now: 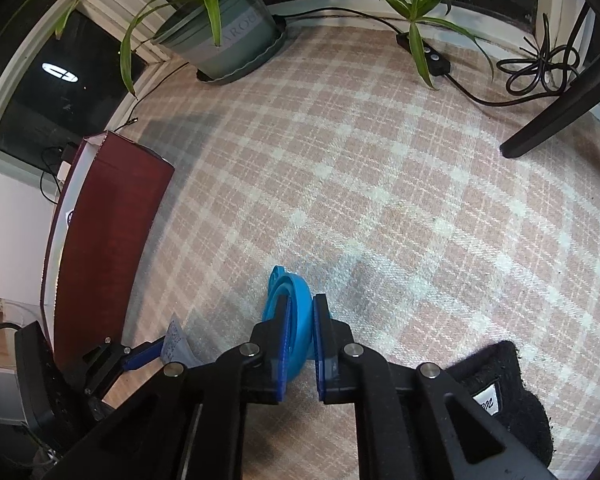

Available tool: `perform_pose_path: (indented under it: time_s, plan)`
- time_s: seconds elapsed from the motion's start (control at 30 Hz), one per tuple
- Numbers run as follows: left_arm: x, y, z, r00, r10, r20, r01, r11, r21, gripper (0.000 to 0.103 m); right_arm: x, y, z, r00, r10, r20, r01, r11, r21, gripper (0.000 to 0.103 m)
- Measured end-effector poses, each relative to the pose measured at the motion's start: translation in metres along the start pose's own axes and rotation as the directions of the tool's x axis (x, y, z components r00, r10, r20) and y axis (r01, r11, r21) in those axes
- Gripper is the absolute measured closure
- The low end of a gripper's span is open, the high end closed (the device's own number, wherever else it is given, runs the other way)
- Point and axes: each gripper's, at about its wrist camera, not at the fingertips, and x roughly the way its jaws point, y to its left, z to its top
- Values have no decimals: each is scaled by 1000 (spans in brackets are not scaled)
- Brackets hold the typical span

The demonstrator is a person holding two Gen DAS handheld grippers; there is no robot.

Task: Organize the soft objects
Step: 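Lift and carry the sachet with the left tool while the right tool carries the funnel to the shoebox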

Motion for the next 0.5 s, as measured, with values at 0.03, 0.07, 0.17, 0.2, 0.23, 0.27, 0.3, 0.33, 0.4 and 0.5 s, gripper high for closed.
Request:
perform_pose_path:
  time_s: [0.03, 0.07, 0.17, 0.2, 0.23, 0.27, 0.3, 0.33, 0.4, 0.5]
  plan:
    - [0, 1, 0, 1000, -1, 1, 1, 1000, -3, 53, -1, 0, 0, 1000, 2, 1, -2, 1000, 0, 94]
    - [-1, 2, 0, 1000, -2, 3, 2, 1000, -9, 53, -1, 0, 0, 1000, 3, 2, -3, 1000, 0, 94]
    - [-2, 4, -1, 1000, 0, 9, 0, 1000, -24, 53, -4, -2, 0, 1000, -1, 13, 1, 1000, 3, 94]
    - [-3, 5, -1, 1000, 1, 12, -1, 1000, -27, 53, -5, -2, -1, 1000, -1, 16, 1, 1000, 4, 94]
    - [-4, 6, -1, 1000, 1, 15, -1, 1000, -30, 53, -6, -2, 0, 1000, 0, 20, 0, 1000, 4, 94]
    - [-5, 6, -1, 1000, -2, 19, 2, 999, -34, 53, -8, -2, -1, 1000, 0, 23, 0, 1000, 5, 94]
    - [-7, 7, -1, 1000, -3, 23, 4, 999, -38, 53, -10, -2, -1, 1000, 1, 27, -1, 1000, 5, 94]
    - [-8, 8, -1, 1000, -3, 26, 4, 999, -41, 53, -12, -1, -1, 999, 1, 32, -1, 1000, 2, 94]
    - [-11, 9, 0, 999, -2, 36, 3, 999, -46, 53, -19, 2, -2, 999, -1, 48, 2, 1000, -10, 94]
    - [-22, 9, 1, 998, -21, 62, 25, 998, -61, 53, -29, 11, -3, 998, 6, 68, -4, 1000, -28, 94]
